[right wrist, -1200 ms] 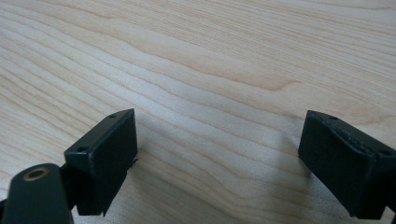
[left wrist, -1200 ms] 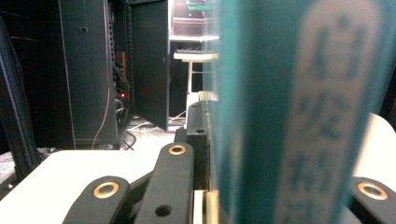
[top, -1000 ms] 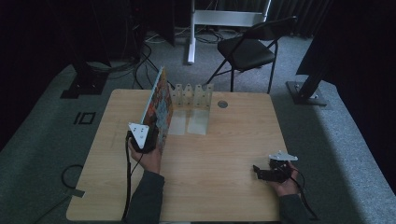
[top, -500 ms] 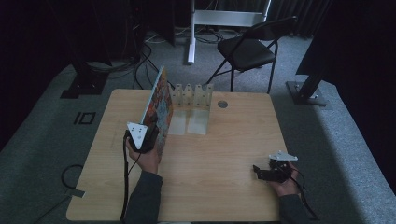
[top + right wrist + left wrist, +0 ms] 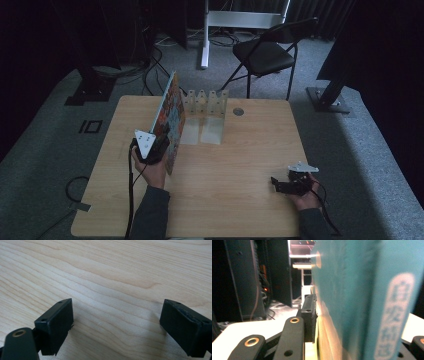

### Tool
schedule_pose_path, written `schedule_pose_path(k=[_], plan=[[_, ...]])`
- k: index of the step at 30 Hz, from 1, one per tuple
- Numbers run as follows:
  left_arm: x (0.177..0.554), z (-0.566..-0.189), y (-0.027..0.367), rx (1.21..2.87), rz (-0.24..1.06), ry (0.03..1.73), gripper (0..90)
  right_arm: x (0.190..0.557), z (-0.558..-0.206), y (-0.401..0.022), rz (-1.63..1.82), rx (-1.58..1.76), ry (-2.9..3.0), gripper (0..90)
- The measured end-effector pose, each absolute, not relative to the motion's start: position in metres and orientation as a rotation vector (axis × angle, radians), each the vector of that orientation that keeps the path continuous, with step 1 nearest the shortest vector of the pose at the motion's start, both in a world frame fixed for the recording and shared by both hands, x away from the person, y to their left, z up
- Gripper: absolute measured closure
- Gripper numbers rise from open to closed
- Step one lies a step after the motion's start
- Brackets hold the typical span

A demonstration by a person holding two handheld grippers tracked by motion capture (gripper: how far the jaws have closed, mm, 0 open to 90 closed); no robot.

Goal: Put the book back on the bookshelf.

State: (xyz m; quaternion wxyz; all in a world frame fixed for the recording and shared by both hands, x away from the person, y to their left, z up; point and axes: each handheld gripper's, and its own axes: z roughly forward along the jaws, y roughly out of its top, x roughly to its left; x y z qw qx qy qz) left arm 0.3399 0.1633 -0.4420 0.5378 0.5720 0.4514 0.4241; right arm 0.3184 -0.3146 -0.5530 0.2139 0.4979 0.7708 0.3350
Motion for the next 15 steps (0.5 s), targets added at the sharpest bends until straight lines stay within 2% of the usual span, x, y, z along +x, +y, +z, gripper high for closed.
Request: schedule_pose_path(k=[15], plan=[[0.3344,-0.4412,0.1704,1.401,0.96,1.061,63.3,0.3185,-0.553,-0.3146,0.93,1.382,2.138,11.4]])
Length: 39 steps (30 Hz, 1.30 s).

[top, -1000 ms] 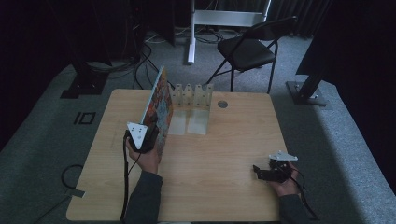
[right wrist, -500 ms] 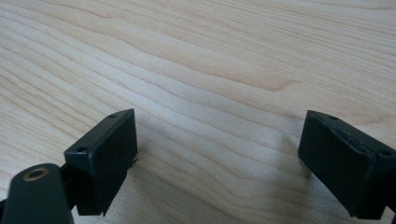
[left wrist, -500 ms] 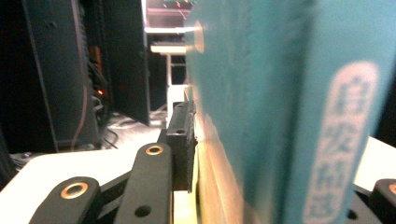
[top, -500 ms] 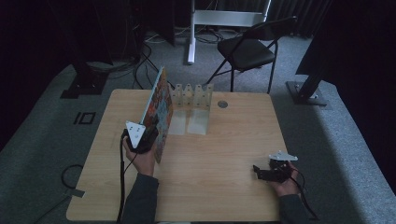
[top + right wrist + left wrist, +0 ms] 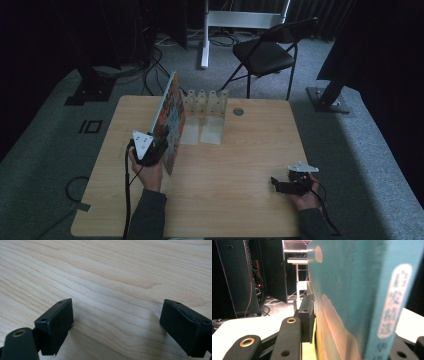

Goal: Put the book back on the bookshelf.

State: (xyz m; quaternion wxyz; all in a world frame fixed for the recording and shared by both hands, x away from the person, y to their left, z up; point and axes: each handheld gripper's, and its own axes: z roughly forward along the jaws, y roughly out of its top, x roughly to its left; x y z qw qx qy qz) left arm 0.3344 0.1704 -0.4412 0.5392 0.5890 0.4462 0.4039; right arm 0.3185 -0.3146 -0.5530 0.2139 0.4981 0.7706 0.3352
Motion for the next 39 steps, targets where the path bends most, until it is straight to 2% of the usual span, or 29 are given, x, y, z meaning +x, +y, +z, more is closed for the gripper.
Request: schedule_pose_path(k=[23,39], plan=[[0.322,-0.443,0.181,1.508,0.919,1.028,59.7,0.318,-0.553,-0.315,0.93,1.381,2.138,11.4],[0.292,-0.445,0.187,1.538,0.905,0.983,59.0,0.318,-0.553,-0.315,0.93,1.381,2.138,11.4]])
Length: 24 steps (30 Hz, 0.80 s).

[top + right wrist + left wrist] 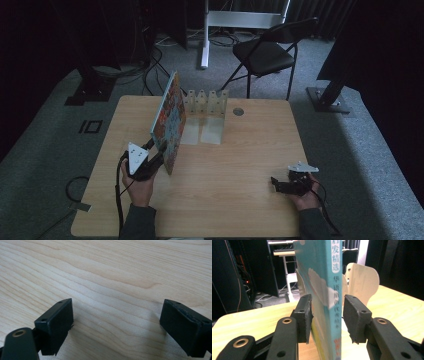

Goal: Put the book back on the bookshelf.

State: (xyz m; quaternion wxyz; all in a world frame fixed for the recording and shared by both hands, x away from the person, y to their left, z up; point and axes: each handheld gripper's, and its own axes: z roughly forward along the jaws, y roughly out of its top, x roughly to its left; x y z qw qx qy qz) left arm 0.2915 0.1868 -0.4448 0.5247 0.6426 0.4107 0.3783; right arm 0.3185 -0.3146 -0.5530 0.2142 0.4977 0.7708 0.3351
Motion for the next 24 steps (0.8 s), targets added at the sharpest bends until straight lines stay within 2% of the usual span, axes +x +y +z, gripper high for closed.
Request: schedule_pose_path(k=[13,24], plan=[[0.258,-0.449,0.197,1.524,0.905,0.989,59.4,0.318,-0.553,-0.315,0.93,1.381,2.138,11.4],[0.247,-0.466,0.192,1.646,0.861,0.967,61.8,0.318,-0.553,-0.315,0.93,1.381,2.138,11.4]])
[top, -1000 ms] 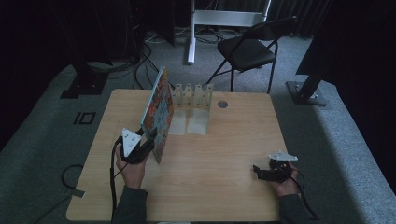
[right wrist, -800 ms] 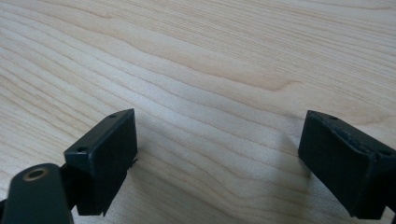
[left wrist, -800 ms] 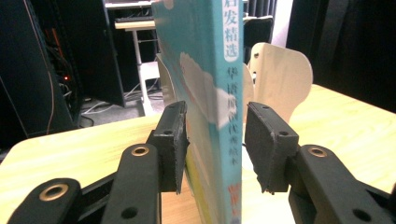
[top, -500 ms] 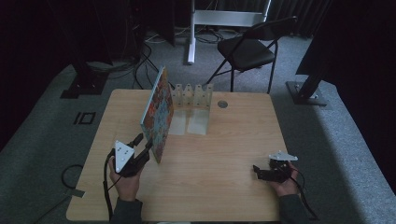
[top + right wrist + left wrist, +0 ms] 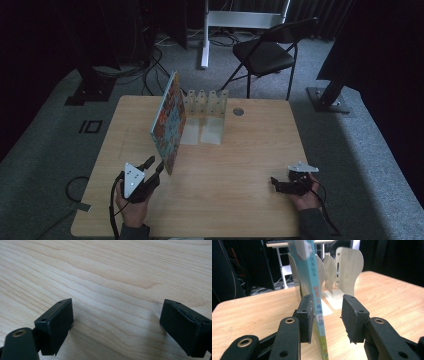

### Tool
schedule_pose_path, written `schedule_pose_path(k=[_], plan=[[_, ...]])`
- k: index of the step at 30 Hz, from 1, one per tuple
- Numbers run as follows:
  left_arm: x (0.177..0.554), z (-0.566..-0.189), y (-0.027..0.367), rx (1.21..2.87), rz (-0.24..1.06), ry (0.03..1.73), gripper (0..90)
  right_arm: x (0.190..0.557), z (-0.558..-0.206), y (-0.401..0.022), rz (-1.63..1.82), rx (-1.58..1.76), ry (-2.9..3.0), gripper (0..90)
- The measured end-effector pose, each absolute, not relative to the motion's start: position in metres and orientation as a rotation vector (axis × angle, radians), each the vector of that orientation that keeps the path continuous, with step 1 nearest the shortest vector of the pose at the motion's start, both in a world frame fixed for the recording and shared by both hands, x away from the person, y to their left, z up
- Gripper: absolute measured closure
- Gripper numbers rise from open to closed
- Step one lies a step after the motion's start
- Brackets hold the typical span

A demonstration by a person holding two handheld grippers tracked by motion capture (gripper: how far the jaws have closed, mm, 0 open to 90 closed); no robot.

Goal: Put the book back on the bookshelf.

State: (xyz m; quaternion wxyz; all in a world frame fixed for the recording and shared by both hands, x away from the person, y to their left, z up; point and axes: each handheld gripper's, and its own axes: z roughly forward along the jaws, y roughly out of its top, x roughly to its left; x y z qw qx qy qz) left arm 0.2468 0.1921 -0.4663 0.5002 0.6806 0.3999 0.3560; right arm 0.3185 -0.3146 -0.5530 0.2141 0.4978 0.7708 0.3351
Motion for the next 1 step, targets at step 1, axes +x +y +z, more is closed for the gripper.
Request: schedule_pose_path(k=[1], plan=[[0.2465,-0.4683,0.1917,1.659,0.853,0.965,61.8,0.3185,-0.553,-0.3146,0.93,1.381,2.138,11.4]])
